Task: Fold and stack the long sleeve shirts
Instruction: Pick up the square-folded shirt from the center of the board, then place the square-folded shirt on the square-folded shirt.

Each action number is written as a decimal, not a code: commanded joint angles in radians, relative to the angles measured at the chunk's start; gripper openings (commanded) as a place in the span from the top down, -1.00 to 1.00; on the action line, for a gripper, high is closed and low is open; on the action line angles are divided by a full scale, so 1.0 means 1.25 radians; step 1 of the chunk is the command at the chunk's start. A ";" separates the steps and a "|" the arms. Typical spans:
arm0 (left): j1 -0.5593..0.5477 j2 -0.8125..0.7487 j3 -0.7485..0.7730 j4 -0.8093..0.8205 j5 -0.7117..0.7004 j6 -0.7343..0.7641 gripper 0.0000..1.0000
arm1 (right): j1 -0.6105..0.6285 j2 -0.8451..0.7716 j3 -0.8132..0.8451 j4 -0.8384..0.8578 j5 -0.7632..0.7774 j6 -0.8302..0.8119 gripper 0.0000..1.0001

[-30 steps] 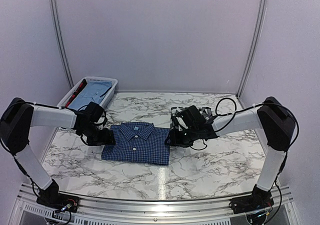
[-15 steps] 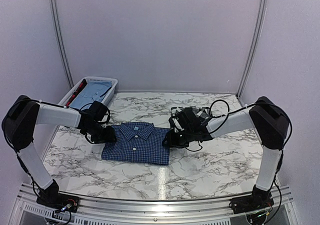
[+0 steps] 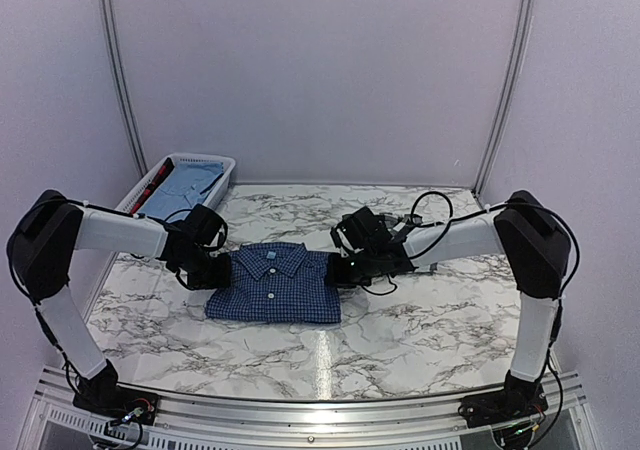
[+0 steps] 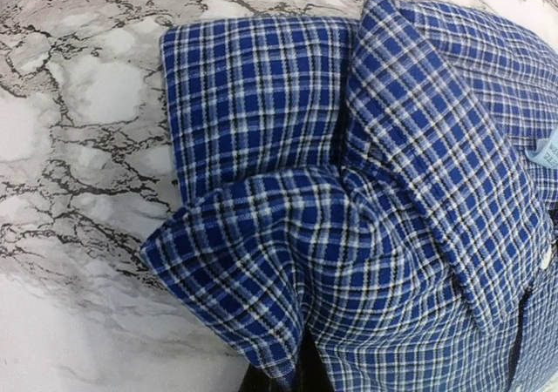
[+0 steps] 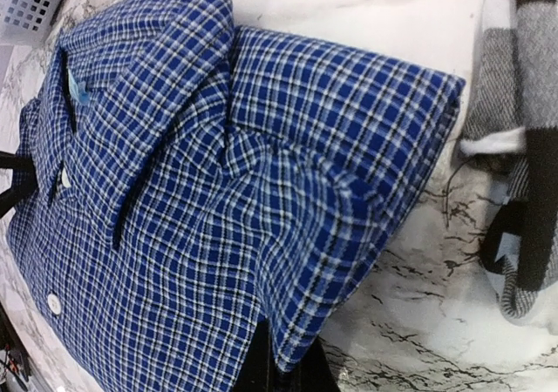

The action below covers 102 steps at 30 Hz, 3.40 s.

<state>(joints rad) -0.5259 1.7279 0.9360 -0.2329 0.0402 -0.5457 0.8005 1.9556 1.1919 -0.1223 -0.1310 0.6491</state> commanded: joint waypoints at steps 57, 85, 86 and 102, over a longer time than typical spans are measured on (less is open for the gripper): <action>-0.230 0.560 1.027 -0.119 0.019 -0.196 1.00 | -0.464 -0.177 0.116 -0.287 0.171 -0.383 1.00; -0.278 0.555 1.025 -0.072 0.014 -0.228 1.00 | -0.469 -0.173 0.187 -0.337 0.279 -0.384 1.00; -0.277 0.570 1.025 -0.067 0.020 -0.230 1.00 | -0.472 -0.165 0.180 -0.328 0.282 -0.384 1.00; -0.258 0.550 0.965 -0.060 -0.085 -0.174 -0.52 | -0.469 -0.160 0.183 -0.293 0.291 -0.395 -0.30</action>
<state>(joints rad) -0.8551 2.5145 2.1654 -0.3241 -0.0021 -0.8085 0.1833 1.8355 1.3869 -0.5072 0.2474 0.1562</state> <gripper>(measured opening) 0.712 0.624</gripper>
